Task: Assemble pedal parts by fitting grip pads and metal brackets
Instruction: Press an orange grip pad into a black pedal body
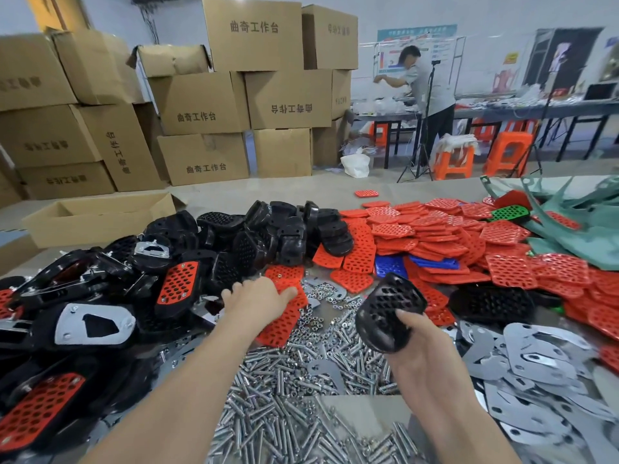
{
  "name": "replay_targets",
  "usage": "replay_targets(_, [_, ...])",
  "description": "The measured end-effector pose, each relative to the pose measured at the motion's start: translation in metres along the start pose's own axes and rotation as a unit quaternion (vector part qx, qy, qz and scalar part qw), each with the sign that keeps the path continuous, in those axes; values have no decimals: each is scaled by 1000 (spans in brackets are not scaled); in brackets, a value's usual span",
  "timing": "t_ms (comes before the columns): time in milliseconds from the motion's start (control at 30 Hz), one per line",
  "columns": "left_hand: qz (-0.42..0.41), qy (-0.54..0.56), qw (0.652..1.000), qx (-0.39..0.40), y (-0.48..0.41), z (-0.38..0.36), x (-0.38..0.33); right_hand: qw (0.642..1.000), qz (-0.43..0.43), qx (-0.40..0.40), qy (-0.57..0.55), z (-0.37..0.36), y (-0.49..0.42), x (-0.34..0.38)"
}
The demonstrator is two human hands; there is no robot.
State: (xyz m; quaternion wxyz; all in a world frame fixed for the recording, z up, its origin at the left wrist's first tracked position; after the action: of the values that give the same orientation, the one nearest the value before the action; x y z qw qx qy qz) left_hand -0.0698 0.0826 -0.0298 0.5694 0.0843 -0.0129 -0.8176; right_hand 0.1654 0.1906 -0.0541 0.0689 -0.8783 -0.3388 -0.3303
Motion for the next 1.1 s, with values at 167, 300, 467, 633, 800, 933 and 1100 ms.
replay_targets(167, [-5, 100, 995, 4, -11, 2, -9, 1000, 13, 14, -12, 0, -3, 2])
replay_targets(300, [-97, 433, 895, -51, 14, 25, -7, 1000, 23, 4, 21, -1, -3, 1])
replay_targets(467, [-146, 681, 713, 75, 72, 4, -8, 996, 19, 47, 70, -11, 2, 0])
replay_targets(633, [-142, 717, 677, 88, 97, -13, -8, 983, 18, 143, 114, -27, 16, -1])
replay_targets(800, [-165, 699, 692, 72, 103, -14, -8, 971, 17, 200, 130, -36, 21, -1])
replay_targets(933, [-162, 701, 691, 65, 104, -13, -4, 964, 13, 212, 158, -36, 22, -3])
replay_targets(1100, [-163, 697, 695, 59, 107, -12, -1, 959, 7, 219, 179, -38, 24, -5])
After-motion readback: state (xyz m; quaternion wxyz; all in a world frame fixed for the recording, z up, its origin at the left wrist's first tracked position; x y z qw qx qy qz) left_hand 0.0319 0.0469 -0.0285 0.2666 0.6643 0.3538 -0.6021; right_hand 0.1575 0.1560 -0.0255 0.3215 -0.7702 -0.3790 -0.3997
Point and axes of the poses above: each hand's wrist, its own y-axis away from the middle knuckle, its own z-axis out of the back of the hand, x = y × z, the point moved 6 cm from there along -y, towards the middle knuckle, and after that the axes turned 7 degrees about z, right-handed, at the moved point
